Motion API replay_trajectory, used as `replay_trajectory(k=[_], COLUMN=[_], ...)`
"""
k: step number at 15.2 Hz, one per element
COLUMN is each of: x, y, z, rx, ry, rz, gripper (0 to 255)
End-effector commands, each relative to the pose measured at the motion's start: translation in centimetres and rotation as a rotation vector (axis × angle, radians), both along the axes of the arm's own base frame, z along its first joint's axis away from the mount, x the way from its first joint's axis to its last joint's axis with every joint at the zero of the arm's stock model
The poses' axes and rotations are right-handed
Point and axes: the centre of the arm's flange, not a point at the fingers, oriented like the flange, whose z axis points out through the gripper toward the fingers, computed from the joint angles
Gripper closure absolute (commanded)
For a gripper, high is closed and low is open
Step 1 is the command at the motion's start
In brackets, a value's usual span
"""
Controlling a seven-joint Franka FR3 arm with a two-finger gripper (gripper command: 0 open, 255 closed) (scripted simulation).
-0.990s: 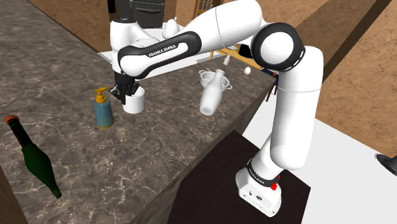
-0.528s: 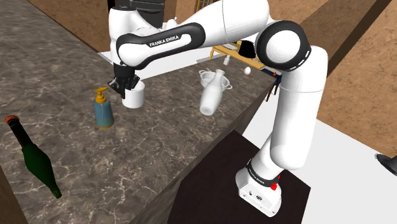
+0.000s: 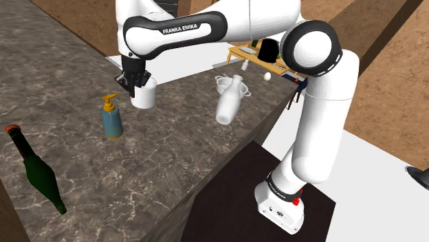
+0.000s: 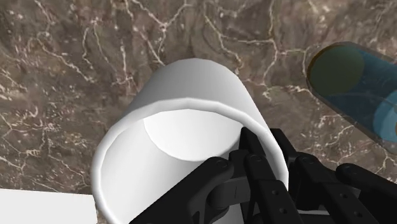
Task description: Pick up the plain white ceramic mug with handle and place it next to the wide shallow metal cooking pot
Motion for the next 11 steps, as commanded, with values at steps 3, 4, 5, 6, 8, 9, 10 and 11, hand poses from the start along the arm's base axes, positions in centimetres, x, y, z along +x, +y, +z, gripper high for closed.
replay_trajectory(k=[3,4,5,6,8,9,10,11], x=[-0.1,-0.1,-0.1,-0.1,-0.1,-0.1,-0.1,-0.1], y=[0.0,0.0,0.0,0.0,0.0,0.0,0.0,0.0], z=[2.0,2.6,3.1,3.6,4.7,5.2,5.7,6.3], rx=[0.0,0.0,0.0,0.0,0.0,0.0,0.0,0.0], ry=[0.0,0.0,0.0,0.0,0.0,0.0,0.0,0.0], rz=[0.0,0.0,0.0,0.0,0.0,0.0,0.0,0.0], gripper=[255,255,255,255,255,255,255,255])
